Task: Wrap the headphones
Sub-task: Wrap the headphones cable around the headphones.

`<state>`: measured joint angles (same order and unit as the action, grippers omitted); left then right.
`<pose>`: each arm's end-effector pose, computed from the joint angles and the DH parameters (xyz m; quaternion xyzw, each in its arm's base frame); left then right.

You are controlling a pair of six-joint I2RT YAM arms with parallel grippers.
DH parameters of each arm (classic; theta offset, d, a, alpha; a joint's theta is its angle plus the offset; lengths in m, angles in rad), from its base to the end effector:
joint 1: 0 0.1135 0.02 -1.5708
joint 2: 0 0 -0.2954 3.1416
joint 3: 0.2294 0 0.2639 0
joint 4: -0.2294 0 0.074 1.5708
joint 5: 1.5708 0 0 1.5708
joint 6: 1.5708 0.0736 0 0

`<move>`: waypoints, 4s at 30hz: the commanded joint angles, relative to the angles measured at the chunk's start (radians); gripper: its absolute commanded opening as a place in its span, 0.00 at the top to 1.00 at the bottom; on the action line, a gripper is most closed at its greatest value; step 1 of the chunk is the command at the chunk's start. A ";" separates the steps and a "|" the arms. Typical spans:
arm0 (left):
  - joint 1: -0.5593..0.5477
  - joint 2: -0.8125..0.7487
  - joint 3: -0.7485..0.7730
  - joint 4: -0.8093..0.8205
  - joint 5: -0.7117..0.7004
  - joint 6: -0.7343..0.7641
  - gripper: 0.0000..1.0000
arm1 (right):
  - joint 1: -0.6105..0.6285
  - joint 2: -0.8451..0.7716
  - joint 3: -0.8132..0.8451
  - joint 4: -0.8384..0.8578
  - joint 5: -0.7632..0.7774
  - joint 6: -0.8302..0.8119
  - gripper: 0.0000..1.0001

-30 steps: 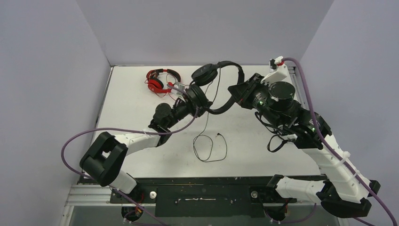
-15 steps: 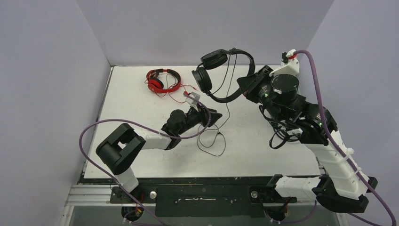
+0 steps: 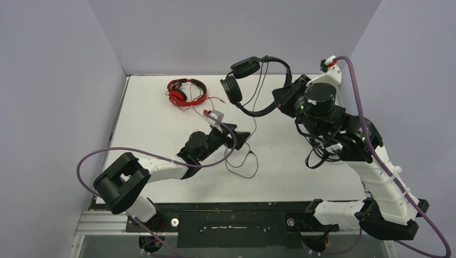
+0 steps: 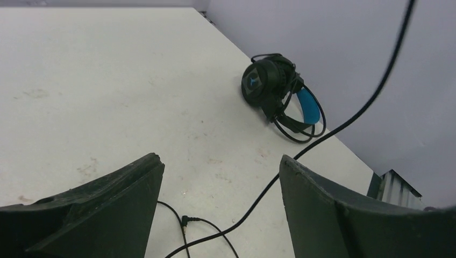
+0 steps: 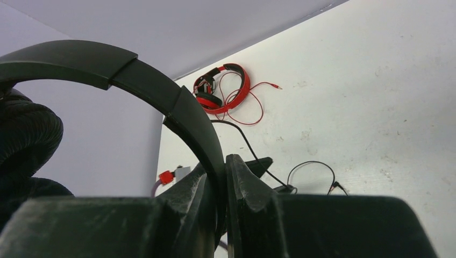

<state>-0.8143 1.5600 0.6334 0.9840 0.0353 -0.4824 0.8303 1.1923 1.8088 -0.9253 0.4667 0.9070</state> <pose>0.2496 -0.2683 0.2479 0.1261 0.6749 -0.4487 0.5722 0.1722 0.1393 0.5431 0.1664 0.7797 0.3176 0.5132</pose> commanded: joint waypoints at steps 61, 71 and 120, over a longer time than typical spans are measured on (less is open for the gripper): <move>-0.135 -0.308 -0.195 -0.398 -0.228 0.081 1.00 | -0.178 0.022 -0.056 -0.013 0.375 0.013 1.00; -0.148 -0.452 -0.196 -0.542 -0.171 0.087 1.00 | -0.290 0.057 -0.160 -0.010 0.447 0.019 1.00; 0.197 -0.220 0.724 -1.214 0.309 0.280 1.00 | 0.042 0.087 -0.845 0.377 -0.147 -0.451 1.00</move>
<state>-0.6819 1.3113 1.2770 -0.3180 0.2470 -0.2211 0.8299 1.3579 0.9516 -0.5995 0.4038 0.5335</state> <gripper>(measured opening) 0.007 0.095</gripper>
